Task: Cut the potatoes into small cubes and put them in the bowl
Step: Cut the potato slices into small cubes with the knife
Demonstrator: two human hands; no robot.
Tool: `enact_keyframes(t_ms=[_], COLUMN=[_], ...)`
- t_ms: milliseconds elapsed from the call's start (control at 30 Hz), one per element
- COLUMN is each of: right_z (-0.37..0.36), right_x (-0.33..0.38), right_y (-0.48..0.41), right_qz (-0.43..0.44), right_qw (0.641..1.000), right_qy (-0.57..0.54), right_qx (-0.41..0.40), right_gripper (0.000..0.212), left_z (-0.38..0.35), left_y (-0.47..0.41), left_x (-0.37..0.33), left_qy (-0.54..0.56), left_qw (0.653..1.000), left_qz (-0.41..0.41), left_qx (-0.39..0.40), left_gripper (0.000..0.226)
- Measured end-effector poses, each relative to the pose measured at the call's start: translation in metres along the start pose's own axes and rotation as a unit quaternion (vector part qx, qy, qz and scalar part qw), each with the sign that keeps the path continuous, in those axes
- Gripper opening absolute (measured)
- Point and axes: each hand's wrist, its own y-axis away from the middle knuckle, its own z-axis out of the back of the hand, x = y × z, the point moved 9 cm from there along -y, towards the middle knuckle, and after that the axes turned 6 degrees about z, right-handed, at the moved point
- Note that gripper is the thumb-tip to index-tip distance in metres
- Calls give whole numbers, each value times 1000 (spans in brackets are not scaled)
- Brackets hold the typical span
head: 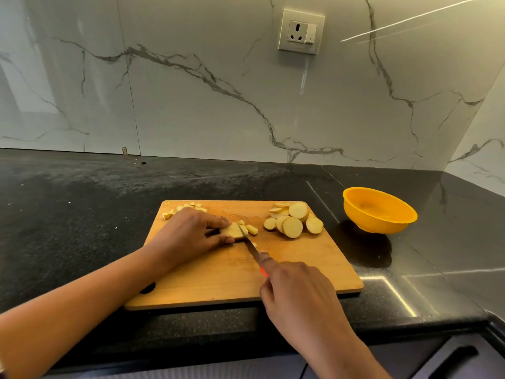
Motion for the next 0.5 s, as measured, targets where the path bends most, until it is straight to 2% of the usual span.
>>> enact_keyframes(t_ms=[267, 500], right_z=[6, -7], right_x=[-4, 5], right_y=[-11, -22], right_qz=[-24, -9], right_qw=[998, 999], right_qy=[-15, 0], right_qx=[-48, -39], right_gripper=[51, 50], left_z=[0, 1], left_y=[2, 2], left_x=[5, 2], left_qy=[9, 5], left_qw=[1000, 1000], left_qz=[4, -10], left_qx=[9, 1], left_gripper=[39, 36])
